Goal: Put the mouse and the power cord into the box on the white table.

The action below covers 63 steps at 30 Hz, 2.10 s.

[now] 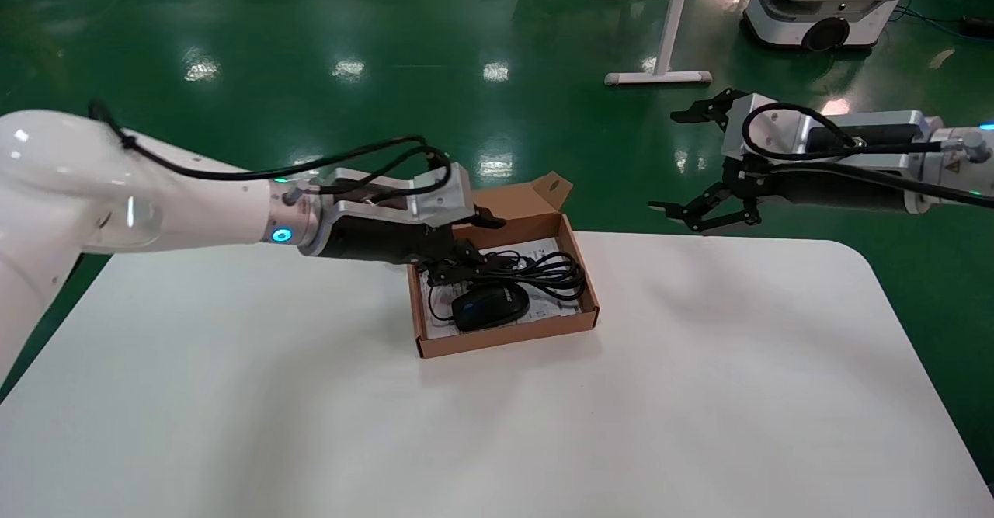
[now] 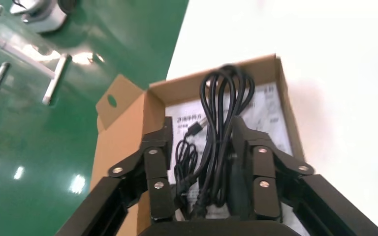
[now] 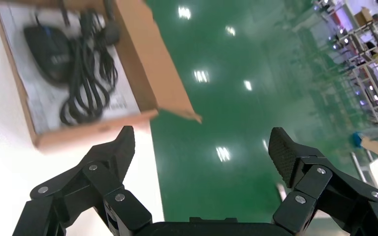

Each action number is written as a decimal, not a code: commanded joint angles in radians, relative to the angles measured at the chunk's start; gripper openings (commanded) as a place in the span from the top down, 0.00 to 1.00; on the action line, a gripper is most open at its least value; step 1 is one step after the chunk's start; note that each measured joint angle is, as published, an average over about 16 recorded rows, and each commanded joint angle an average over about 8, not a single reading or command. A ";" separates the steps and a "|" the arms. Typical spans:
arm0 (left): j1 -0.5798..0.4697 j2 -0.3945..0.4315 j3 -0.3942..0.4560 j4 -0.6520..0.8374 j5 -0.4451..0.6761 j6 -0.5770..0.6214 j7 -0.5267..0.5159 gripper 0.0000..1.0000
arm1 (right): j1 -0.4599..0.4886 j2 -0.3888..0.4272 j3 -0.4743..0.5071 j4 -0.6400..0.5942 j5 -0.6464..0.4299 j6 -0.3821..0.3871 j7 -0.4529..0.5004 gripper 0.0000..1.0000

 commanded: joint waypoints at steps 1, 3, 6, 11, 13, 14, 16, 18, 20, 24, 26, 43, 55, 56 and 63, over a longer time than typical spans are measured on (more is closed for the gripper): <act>0.022 -0.024 -0.020 -0.036 -0.021 0.012 -0.019 0.00 | -0.023 0.012 0.013 0.031 0.021 -0.009 0.026 0.00; 0.046 -0.048 -0.040 -0.073 -0.043 0.024 -0.039 0.00 | -0.046 0.024 0.027 0.063 0.042 -0.018 0.053 0.00; 0.080 -0.085 -0.071 -0.130 -0.075 0.042 -0.069 0.00 | -0.081 0.043 0.047 0.112 0.075 -0.031 0.093 0.00; 0.139 -0.147 -0.123 -0.223 -0.130 0.072 -0.119 0.00 | -0.139 0.073 0.081 0.193 0.129 -0.054 0.161 0.00; 0.162 -0.171 -0.143 -0.261 -0.151 0.084 -0.138 0.00 | -0.163 0.086 0.095 0.225 0.150 -0.062 0.188 0.00; 0.173 -0.183 -0.153 -0.279 -0.162 0.090 -0.148 0.00 | -0.174 0.092 0.101 0.240 0.161 -0.067 0.201 0.00; 0.196 -0.207 -0.173 -0.316 -0.183 0.102 -0.168 0.00 | -0.197 0.104 0.115 0.272 0.183 -0.076 0.228 0.00; 0.219 -0.232 -0.194 -0.353 -0.205 0.114 -0.187 0.00 | -0.220 0.116 0.128 0.304 0.204 -0.085 0.255 0.00; 0.242 -0.256 -0.214 -0.390 -0.226 0.126 -0.207 0.00 | -0.244 0.128 0.142 0.336 0.225 -0.094 0.282 0.00; 0.289 -0.306 -0.256 -0.466 -0.270 0.150 -0.247 0.00 | -0.291 0.153 0.169 0.402 0.269 -0.112 0.336 0.00; 0.312 -0.330 -0.276 -0.504 -0.292 0.162 -0.267 0.00 | -0.314 0.165 0.183 0.434 0.291 -0.121 0.363 0.00; 0.510 -0.540 -0.452 -0.823 -0.477 0.265 -0.437 0.00 | -0.514 0.270 0.298 0.709 0.475 -0.197 0.594 0.00; 0.620 -0.656 -0.549 -1.001 -0.580 0.324 -0.527 0.00 | -0.624 0.328 0.362 0.862 0.578 -0.240 0.718 0.00; 0.623 -0.659 -0.551 -1.005 -0.583 0.325 -0.529 0.00 | -0.626 0.329 0.364 0.866 0.580 -0.241 0.719 0.00; 0.625 -0.660 -0.553 -1.006 -0.586 0.326 -0.529 0.00 | -0.629 0.330 0.366 0.867 0.584 -0.242 0.719 0.00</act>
